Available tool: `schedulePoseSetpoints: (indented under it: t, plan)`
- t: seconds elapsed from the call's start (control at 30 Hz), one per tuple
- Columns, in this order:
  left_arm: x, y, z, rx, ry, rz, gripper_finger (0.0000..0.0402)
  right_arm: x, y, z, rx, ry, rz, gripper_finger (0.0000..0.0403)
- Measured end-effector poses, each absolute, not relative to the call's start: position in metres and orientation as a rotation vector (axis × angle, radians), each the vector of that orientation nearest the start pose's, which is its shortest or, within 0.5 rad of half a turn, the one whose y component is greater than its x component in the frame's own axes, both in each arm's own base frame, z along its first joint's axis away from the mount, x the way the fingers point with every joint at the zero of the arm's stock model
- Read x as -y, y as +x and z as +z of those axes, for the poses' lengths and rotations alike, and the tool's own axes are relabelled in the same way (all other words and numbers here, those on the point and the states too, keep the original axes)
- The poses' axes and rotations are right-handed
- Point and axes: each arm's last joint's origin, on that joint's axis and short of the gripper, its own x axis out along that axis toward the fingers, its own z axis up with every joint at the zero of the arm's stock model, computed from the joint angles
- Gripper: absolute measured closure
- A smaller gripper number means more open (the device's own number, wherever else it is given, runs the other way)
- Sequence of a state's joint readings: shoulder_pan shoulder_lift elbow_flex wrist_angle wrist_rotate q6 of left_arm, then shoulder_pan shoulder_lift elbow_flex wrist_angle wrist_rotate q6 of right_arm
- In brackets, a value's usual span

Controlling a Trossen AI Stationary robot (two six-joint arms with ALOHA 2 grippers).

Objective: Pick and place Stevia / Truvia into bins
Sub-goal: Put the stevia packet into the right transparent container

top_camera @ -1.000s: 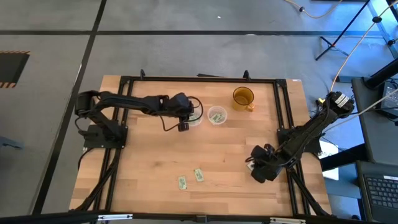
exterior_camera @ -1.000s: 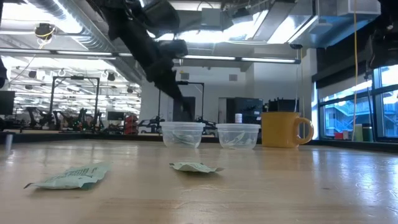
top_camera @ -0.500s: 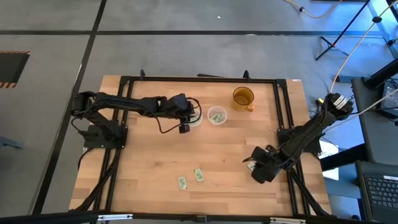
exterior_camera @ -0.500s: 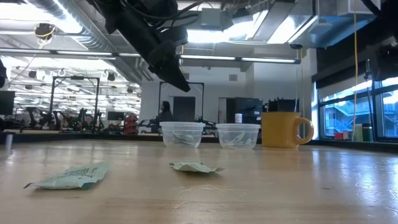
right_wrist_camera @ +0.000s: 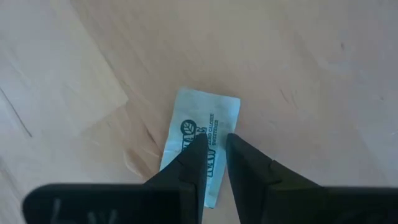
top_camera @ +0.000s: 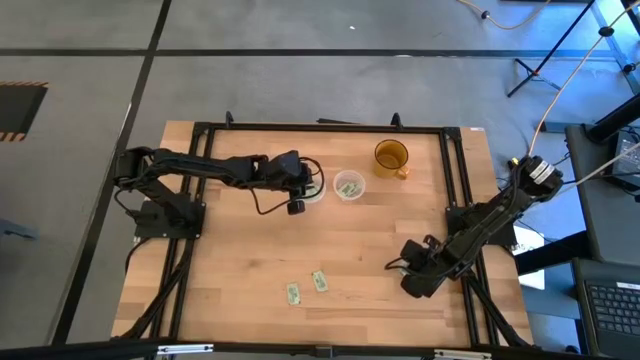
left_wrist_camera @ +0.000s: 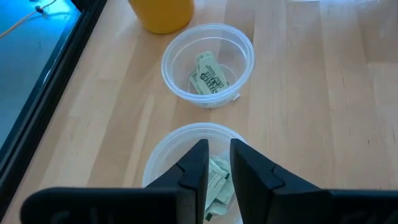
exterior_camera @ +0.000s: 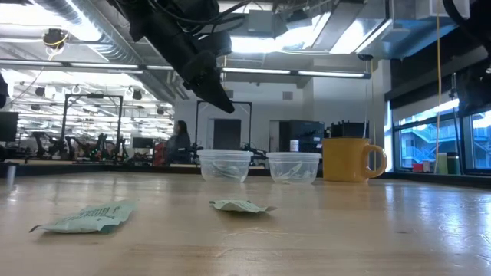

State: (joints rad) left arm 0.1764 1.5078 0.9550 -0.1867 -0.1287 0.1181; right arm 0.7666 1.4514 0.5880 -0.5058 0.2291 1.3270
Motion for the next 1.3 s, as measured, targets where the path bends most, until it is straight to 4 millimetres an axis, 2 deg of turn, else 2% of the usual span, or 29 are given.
schedulePoseSetpoints:
  t: [0.3, 0.57, 0.7, 0.77, 0.9, 1.07, 1.3]
  plan:
    - [-0.059, 0.309, 0.224, -0.759, 0.095, 0.247, 0.0343, -0.144, 0.159, 0.119, -1.232, 0.459, -0.409, 0.0342]
    - [-0.059, 0.309, 0.224, -0.759, 0.097, 0.255, 0.0343, -0.143, 0.159, 0.118, -1.23, 0.454, -0.419, 0.0397]
    - [-0.058, 0.306, 0.229, -0.756, 0.103, 0.249, 0.0343, -0.145, 0.162, 0.128, -1.229, 0.437, -0.432, 0.0397]
    - [-0.057, 0.302, 0.235, -0.745, 0.096, 0.228, 0.0343, -0.143, 0.163, 0.136, -1.244, 0.374, -0.464, 0.04]
    - [-0.048, 0.297, 0.246, -0.705, 0.074, 0.092, 0.0345, -0.139, 0.179, 0.164, -1.193, 0.318, -0.494, 0.0401]
    - [-0.021, 0.296, 0.247, -0.7, 0.135, -0.142, 0.0346, -0.121, 0.208, 0.188, -1.179, 0.226, -0.451, 0.0401]
    - [0.023, 0.291, 0.243, -0.752, 0.21, -0.301, 0.0346, -0.068, 0.251, 0.208, -1.13, 0.089, -0.389, 0.0402]
